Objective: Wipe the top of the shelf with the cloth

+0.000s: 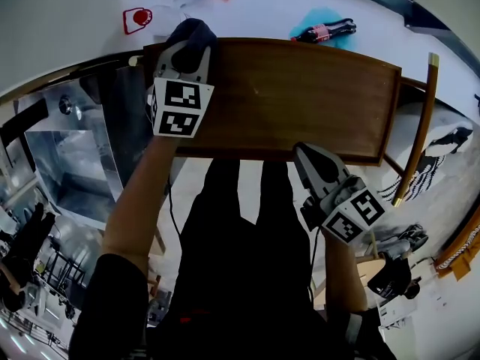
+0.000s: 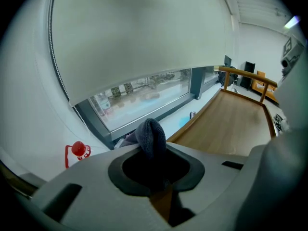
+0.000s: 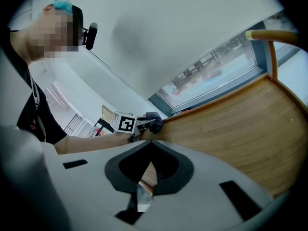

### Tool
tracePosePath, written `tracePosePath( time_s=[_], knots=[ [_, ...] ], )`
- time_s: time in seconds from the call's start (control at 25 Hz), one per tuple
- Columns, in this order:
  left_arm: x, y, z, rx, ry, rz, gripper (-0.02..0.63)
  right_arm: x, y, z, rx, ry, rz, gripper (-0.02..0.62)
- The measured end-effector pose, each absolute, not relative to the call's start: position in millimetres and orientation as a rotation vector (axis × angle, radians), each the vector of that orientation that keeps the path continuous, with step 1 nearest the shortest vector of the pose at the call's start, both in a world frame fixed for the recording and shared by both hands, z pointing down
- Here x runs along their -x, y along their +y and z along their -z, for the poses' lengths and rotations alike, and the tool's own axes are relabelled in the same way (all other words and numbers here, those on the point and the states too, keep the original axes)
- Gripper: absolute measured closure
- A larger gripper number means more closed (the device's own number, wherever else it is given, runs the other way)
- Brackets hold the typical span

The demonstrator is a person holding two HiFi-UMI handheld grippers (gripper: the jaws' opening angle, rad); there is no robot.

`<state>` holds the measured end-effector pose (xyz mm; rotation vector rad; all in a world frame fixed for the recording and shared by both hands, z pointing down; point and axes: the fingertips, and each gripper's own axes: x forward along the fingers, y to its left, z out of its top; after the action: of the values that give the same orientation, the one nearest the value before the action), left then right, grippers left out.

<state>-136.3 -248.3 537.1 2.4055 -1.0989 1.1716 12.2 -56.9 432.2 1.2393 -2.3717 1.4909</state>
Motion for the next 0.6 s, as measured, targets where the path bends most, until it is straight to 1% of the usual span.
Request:
tracePosePath(
  time_s=[0.6],
  knots=[
    [58,-235,-540,-2.483,-0.971,-1.202,0.537,-61,-44,-436,-1.340,-2.366,-1.528,0.592]
  ],
)
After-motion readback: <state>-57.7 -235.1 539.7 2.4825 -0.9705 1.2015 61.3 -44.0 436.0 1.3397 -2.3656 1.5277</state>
